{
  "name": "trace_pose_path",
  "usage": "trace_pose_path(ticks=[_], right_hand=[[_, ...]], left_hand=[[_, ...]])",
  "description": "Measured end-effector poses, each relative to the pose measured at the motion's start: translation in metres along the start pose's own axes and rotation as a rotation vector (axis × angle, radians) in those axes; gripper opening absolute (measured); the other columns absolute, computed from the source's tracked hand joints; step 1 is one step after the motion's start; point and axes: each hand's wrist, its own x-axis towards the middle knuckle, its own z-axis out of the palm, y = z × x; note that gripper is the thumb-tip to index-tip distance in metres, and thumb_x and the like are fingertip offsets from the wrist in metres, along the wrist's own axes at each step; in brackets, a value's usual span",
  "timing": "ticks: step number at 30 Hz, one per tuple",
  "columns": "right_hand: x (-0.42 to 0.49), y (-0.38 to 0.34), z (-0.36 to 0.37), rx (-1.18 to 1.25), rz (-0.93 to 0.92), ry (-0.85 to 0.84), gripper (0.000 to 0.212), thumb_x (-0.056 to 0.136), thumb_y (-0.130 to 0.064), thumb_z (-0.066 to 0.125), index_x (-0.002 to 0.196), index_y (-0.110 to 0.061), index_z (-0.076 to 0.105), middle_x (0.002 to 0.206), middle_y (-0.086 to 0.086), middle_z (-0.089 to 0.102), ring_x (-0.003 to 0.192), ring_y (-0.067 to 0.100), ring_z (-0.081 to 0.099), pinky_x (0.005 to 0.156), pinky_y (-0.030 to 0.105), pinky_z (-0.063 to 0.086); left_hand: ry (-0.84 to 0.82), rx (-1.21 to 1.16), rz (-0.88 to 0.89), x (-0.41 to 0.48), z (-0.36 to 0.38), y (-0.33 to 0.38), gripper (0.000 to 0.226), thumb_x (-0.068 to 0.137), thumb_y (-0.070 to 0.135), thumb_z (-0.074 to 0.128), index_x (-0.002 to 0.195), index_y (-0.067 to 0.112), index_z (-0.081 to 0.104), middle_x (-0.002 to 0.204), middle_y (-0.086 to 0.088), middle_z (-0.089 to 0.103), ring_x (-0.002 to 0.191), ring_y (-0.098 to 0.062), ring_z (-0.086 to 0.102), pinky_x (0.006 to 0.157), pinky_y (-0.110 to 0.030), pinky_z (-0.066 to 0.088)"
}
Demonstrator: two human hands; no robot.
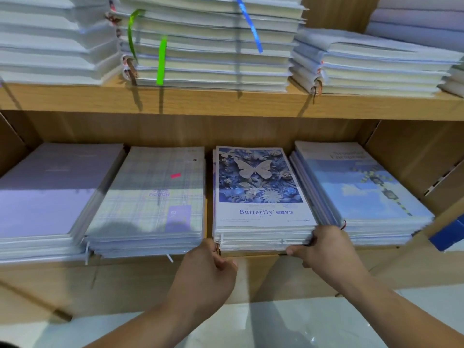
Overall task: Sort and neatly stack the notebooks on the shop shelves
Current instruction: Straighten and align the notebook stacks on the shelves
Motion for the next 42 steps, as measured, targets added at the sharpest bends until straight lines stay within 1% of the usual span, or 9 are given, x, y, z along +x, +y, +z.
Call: trace_pose_path(ticks=[7,13,20,24,27,30,34,39,42], right_hand=[[-0.003,0.000,-0.001,0.032,-0.057,0.004,0.040,0.072,-0.033,0.092,0.067,-0.006,0.062,0.064,0.010,0.068,0.067,0.028,0.071,0.069,0.045,0.057],[-0.004,0.002,0.004,0.049,-0.072,0.027,0.043,0.072,-0.032,0.092,0.059,-0.009,0.058,0.053,0.005,0.065,0.057,0.020,0.065,0.051,0.031,0.042],[0.001,0.005,0.006,0.025,-0.096,0.050,0.045,0.068,-0.037,0.094,0.053,-0.016,0.057,0.049,-0.005,0.062,0.052,0.010,0.058,0.046,0.028,0.035],[0.001,0.007,0.009,0.014,-0.107,0.077,0.049,0.066,-0.040,0.095,0.054,-0.017,0.053,0.049,-0.010,0.059,0.052,0.008,0.054,0.047,0.030,0.031],[-0.004,0.005,0.014,0.026,-0.109,0.118,0.042,0.071,-0.036,0.092,0.059,-0.020,0.055,0.056,-0.009,0.059,0.061,0.014,0.059,0.053,0.033,0.040],[-0.005,0.006,0.015,0.031,-0.079,0.094,0.036,0.075,-0.036,0.089,0.063,-0.022,0.058,0.069,-0.009,0.068,0.072,0.019,0.064,0.065,0.040,0.052],[0.000,0.002,0.009,-0.046,-0.086,0.053,0.044,0.073,-0.047,0.089,0.068,-0.019,0.055,0.065,-0.004,0.062,0.064,0.017,0.060,0.055,0.033,0.041],[0.007,-0.006,-0.008,-0.068,-0.063,-0.075,0.044,0.073,-0.043,0.091,0.076,-0.009,0.062,0.070,0.006,0.069,0.065,0.024,0.069,0.068,0.040,0.058],[0.007,-0.008,-0.014,-0.102,-0.067,-0.072,0.043,0.075,-0.043,0.089,0.070,-0.013,0.059,0.059,0.000,0.065,0.060,0.018,0.067,0.054,0.030,0.049]], left_hand=[[0.012,0.009,-0.004,-0.006,0.003,0.006,0.027,0.085,0.038,0.069,0.083,0.018,0.051,0.074,0.007,0.072,0.068,-0.007,0.068,0.069,-0.037,0.057],[0.023,-0.046,-0.008,-0.013,0.003,0.004,0.027,0.084,0.037,0.069,0.084,0.017,0.051,0.073,0.005,0.073,0.064,-0.012,0.068,0.067,-0.041,0.056],[0.109,0.315,0.114,0.005,0.000,-0.007,0.036,0.099,0.040,0.057,0.073,0.027,0.036,0.070,0.007,0.056,0.062,-0.007,0.051,0.052,-0.023,0.032],[0.123,0.361,0.126,0.009,0.003,-0.015,0.037,0.102,0.044,0.053,0.074,0.028,0.034,0.071,0.004,0.061,0.065,-0.014,0.057,0.057,-0.031,0.041],[0.122,0.320,0.135,0.008,0.003,-0.018,0.036,0.102,0.043,0.053,0.076,0.025,0.037,0.068,0.001,0.061,0.066,-0.019,0.058,0.065,-0.038,0.050],[0.128,0.375,0.121,0.008,0.004,-0.017,0.035,0.103,0.045,0.051,0.078,0.026,0.035,0.069,0.004,0.058,0.068,-0.020,0.055,0.062,-0.038,0.044],[0.118,0.396,0.103,0.002,0.010,-0.013,0.023,0.099,0.045,0.051,0.092,0.031,0.036,0.073,0.010,0.047,0.079,-0.019,0.058,0.062,-0.032,0.033],[0.064,0.314,0.140,-0.004,-0.005,-0.006,0.026,0.097,0.045,0.055,0.080,0.028,0.043,0.072,0.006,0.055,0.068,-0.012,0.054,0.061,-0.034,0.043],[0.100,0.328,0.182,-0.005,-0.016,-0.001,0.027,0.098,0.045,0.055,0.081,0.028,0.043,0.066,0.006,0.052,0.063,-0.008,0.050,0.053,-0.029,0.035]])
